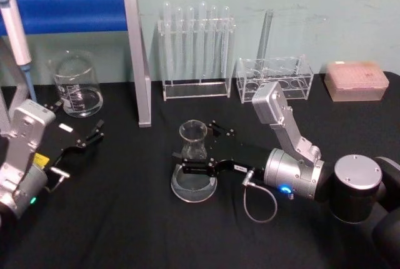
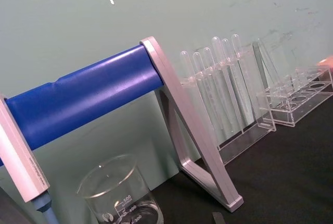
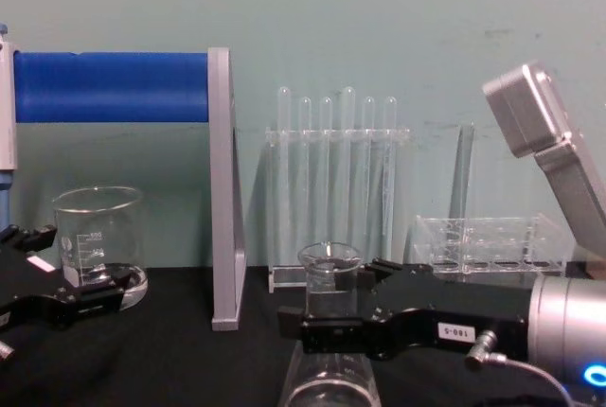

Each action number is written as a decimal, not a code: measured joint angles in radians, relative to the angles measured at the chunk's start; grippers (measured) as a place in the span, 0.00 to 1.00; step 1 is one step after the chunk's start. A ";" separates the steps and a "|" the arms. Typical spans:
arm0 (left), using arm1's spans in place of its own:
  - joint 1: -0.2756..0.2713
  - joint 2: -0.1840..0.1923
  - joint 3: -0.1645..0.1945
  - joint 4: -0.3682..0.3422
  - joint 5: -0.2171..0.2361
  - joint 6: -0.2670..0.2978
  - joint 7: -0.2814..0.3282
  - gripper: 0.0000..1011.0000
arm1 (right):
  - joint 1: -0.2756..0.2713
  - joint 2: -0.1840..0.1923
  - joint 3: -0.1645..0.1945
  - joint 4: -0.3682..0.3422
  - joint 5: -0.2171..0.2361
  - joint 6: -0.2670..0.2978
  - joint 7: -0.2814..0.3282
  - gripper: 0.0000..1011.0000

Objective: Grasp the erlenmeyer flask with one hand, shake it three times, then place it back.

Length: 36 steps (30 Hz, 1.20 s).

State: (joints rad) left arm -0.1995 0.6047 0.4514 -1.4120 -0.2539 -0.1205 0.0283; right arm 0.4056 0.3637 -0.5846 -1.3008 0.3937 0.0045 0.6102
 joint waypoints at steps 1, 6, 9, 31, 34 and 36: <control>0.000 0.000 0.000 0.000 0.000 0.000 0.000 0.99 | 0.000 0.000 0.000 0.000 0.000 0.000 0.000 0.99; 0.000 0.000 0.000 0.000 0.000 0.000 0.000 0.99 | 0.000 0.000 0.000 0.000 0.000 0.000 0.000 0.99; 0.000 0.000 0.000 0.000 0.000 0.000 0.000 0.99 | 0.000 0.000 0.000 0.000 0.001 -0.001 0.000 0.99; 0.000 0.000 0.000 0.000 0.000 0.000 0.000 0.99 | -0.078 0.058 0.022 -0.111 0.011 0.037 -0.035 0.99; 0.000 0.000 0.000 0.000 0.000 0.000 0.000 0.99 | -0.102 0.075 0.033 -0.139 0.011 0.043 -0.049 0.99; 0.000 0.000 0.000 0.000 0.000 0.000 0.000 0.99 | -0.115 0.085 0.039 -0.155 0.011 0.045 -0.056 0.99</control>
State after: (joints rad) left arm -0.1995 0.6047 0.4514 -1.4119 -0.2539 -0.1205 0.0283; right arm 0.2904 0.4491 -0.5459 -1.4562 0.4048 0.0498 0.5545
